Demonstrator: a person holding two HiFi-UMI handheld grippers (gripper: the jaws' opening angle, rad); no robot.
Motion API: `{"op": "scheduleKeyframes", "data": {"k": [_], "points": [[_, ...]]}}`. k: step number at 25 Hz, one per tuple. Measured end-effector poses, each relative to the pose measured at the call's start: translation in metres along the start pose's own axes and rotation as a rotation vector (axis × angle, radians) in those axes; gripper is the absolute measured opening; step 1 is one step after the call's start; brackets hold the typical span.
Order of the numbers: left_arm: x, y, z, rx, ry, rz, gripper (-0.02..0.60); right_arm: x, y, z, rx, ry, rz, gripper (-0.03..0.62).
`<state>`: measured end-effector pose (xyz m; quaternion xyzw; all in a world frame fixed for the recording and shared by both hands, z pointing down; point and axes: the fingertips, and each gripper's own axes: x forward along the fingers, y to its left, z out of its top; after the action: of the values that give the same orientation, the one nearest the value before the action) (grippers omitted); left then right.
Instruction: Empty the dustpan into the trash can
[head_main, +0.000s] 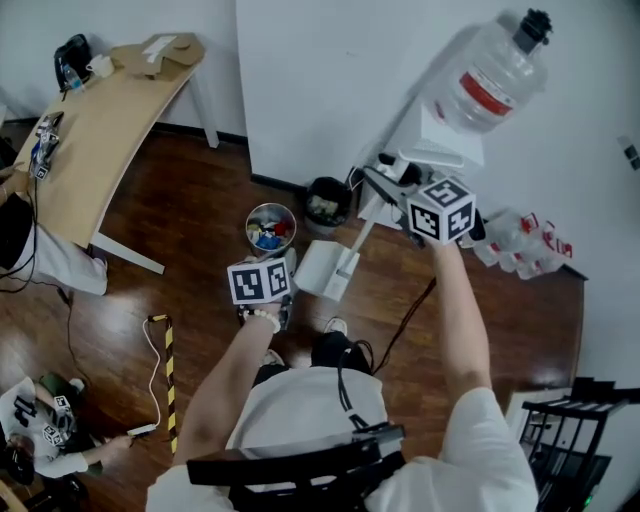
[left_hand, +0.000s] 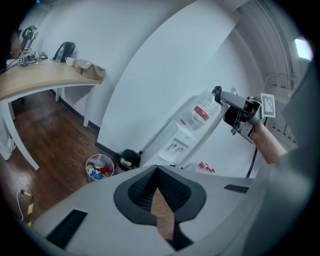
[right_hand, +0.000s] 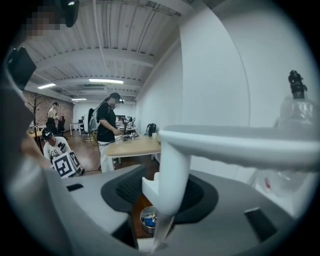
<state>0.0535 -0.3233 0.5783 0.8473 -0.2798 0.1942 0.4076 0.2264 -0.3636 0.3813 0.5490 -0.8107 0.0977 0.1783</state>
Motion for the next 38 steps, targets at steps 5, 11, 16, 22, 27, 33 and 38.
{"op": "scheduleKeyframes", "data": {"k": [5, 11, 16, 22, 27, 33, 38], "points": [[0.019, -0.014, -0.015, -0.013, 0.03, 0.021, -0.011, 0.006, 0.002, -0.067, -0.01, 0.046, 0.039, 0.192], [0.04, -0.022, -0.034, -0.031, 0.063, 0.082, -0.011, 0.026, 0.004, -0.178, -0.003, 0.144, 0.164, 0.196], [0.045, -0.019, -0.053, -0.062, 0.089, 0.139, -0.011, 0.044, -0.005, -0.241, 0.027, 0.165, 0.205, 0.202], [0.044, -0.012, -0.059, -0.094, 0.088, 0.19, -0.011, 0.052, -0.01, -0.266, 0.027, 0.156, 0.202, 0.202], [0.045, -0.007, -0.067, -0.099, 0.095, 0.21, -0.011, 0.048, -0.006, -0.289, 0.017, 0.162, 0.188, 0.202], [0.051, -0.013, -0.083, -0.105, 0.119, 0.209, -0.011, 0.025, -0.005, -0.342, 0.071, 0.21, 0.151, 0.213], [0.058, -0.027, -0.096, -0.085, 0.149, 0.19, -0.011, -0.013, -0.014, -0.37, 0.118, 0.214, 0.091, 0.227]]}}
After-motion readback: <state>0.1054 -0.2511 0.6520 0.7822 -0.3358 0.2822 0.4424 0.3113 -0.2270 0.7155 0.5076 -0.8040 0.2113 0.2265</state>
